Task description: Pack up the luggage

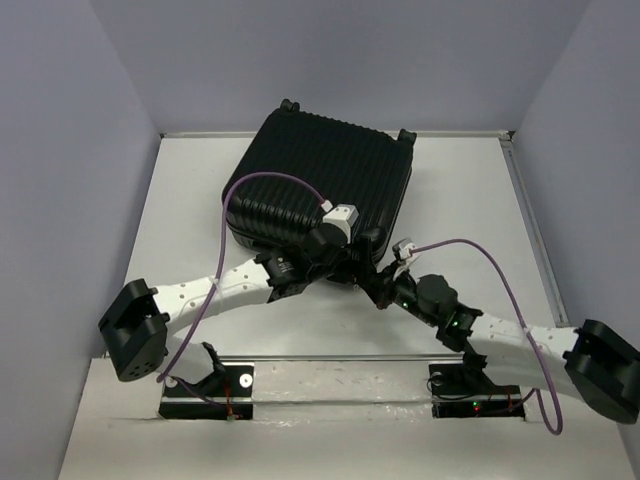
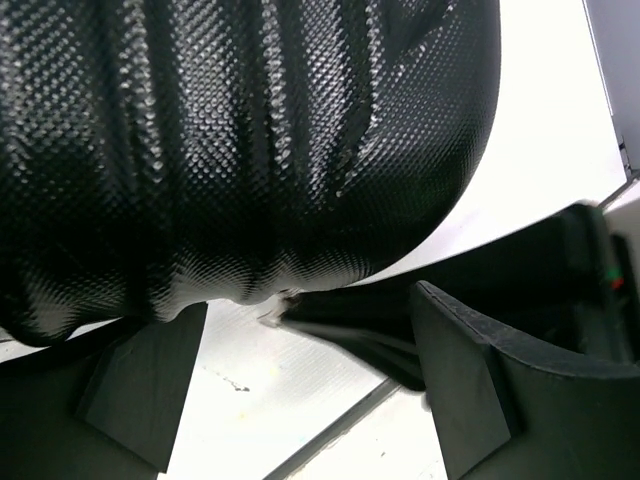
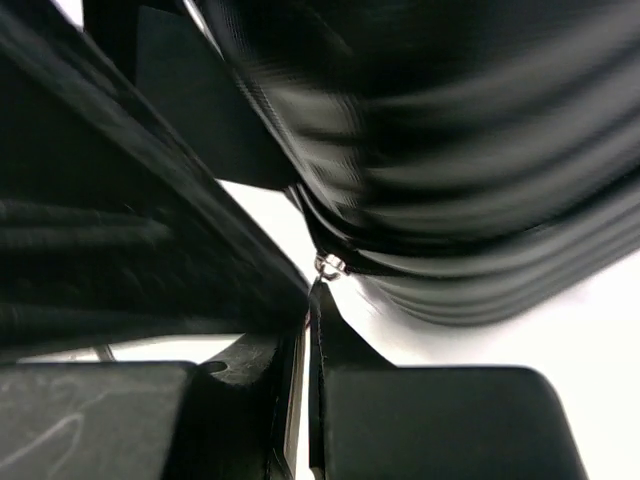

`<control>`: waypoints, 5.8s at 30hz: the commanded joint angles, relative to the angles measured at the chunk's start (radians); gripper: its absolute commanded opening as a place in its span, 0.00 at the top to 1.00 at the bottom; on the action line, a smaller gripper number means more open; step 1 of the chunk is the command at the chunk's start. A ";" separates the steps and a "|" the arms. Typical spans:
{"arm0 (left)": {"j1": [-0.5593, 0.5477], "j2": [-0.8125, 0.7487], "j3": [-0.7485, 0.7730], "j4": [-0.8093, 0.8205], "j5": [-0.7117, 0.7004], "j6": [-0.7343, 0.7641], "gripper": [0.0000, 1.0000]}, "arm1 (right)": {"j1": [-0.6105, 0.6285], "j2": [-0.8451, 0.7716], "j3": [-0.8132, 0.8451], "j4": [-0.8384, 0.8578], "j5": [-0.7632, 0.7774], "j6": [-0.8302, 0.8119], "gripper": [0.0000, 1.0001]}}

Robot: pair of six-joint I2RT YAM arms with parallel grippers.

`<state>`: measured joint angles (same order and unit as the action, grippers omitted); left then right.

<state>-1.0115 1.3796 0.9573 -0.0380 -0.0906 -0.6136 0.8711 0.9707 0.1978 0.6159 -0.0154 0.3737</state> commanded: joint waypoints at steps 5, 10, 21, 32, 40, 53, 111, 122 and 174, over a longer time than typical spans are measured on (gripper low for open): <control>0.042 -0.062 0.091 0.271 0.029 0.048 0.07 | 0.201 0.405 0.034 0.515 0.268 0.283 0.93; 0.095 -0.291 0.069 0.035 -0.009 0.080 0.01 | 0.201 0.454 0.043 0.561 0.408 0.317 0.93; 0.913 -0.278 0.201 -0.208 0.166 0.218 0.01 | 0.201 0.336 0.035 0.361 0.471 0.291 0.93; 1.044 0.094 0.354 -0.108 0.477 0.316 0.01 | 0.201 0.278 0.069 0.251 0.439 0.226 0.93; 1.039 0.308 0.385 -0.071 0.709 0.295 0.01 | 0.201 0.335 0.095 0.263 0.407 0.223 0.93; 0.846 0.176 -0.003 0.179 0.828 0.086 0.02 | 0.232 0.561 0.380 0.231 0.325 0.130 0.93; 0.639 -0.340 -0.164 0.003 0.500 0.192 0.01 | -0.684 0.534 1.052 -0.779 -0.351 -0.010 0.01; 0.167 -0.419 -0.302 0.182 0.338 -0.012 0.01 | -0.567 1.035 1.570 -0.763 -0.871 0.045 0.05; -0.015 -0.295 -0.184 0.162 0.084 0.021 0.01 | -0.561 -0.309 -0.150 -0.010 -0.373 0.074 0.53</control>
<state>-1.0260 1.0634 0.7460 0.0559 0.0170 -0.6052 0.3134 0.5613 0.0616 0.3332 -0.3370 0.4816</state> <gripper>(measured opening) 0.992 0.471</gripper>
